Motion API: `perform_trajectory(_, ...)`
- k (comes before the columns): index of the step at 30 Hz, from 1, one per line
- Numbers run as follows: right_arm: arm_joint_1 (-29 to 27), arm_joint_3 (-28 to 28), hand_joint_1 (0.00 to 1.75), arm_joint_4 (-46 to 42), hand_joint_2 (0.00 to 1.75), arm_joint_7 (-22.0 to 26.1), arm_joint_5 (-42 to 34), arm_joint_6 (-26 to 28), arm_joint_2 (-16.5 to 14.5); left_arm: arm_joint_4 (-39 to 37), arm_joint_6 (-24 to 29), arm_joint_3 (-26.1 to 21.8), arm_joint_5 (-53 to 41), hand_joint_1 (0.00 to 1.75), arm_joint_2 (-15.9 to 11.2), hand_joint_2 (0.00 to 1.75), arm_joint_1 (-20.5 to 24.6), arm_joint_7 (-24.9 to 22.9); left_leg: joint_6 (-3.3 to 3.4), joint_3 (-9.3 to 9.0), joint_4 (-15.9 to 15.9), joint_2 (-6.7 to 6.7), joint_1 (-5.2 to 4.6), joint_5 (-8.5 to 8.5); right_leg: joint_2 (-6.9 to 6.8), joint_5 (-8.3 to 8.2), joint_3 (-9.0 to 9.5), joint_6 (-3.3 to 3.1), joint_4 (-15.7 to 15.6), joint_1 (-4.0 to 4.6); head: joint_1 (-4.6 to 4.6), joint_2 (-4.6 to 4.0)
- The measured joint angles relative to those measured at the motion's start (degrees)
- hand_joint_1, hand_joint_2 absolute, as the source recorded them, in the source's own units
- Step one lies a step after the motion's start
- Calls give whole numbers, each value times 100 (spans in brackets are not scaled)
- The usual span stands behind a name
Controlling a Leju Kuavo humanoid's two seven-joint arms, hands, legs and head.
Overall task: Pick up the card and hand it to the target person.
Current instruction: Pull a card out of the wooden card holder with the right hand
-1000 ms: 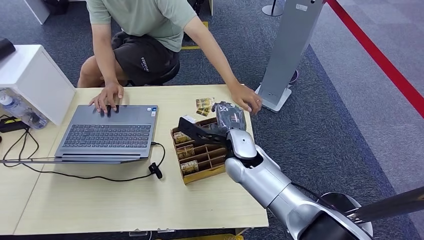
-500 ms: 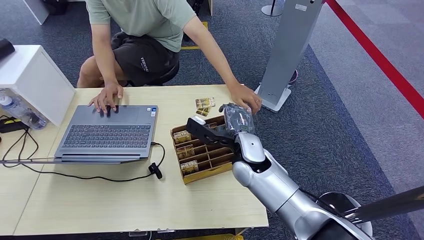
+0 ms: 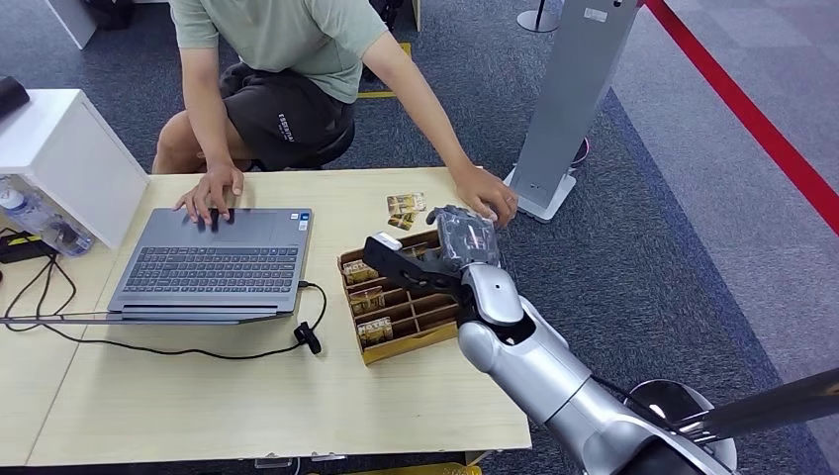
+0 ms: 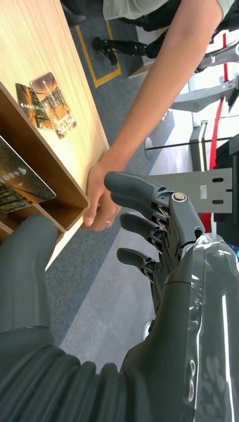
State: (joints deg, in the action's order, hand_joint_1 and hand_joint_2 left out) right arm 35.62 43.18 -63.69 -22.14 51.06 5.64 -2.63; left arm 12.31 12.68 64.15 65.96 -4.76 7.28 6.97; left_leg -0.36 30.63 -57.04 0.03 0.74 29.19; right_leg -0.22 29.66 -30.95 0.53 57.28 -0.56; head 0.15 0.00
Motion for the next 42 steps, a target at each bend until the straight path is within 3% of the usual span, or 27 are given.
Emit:
perform_trajectory(11, 85, 15, 77, 333, 175, 178, -80, 88, -215, 0, -1, 0, 13, 0, 0, 0, 5, 27, 0, 1, 0, -1, 0, 0, -1, 0, 0, 0, 0, 0, -1, 0)
perform_trajectory(42, 88, 34, 75, 524, 175, 163, -64, 61, -302, 0, -18, 3, 78, 0, 0, 0, -7, 64, 0, 1, 0, -1, 0, 0, -1, 0, 0, 0, 1, 0, -2, 0)
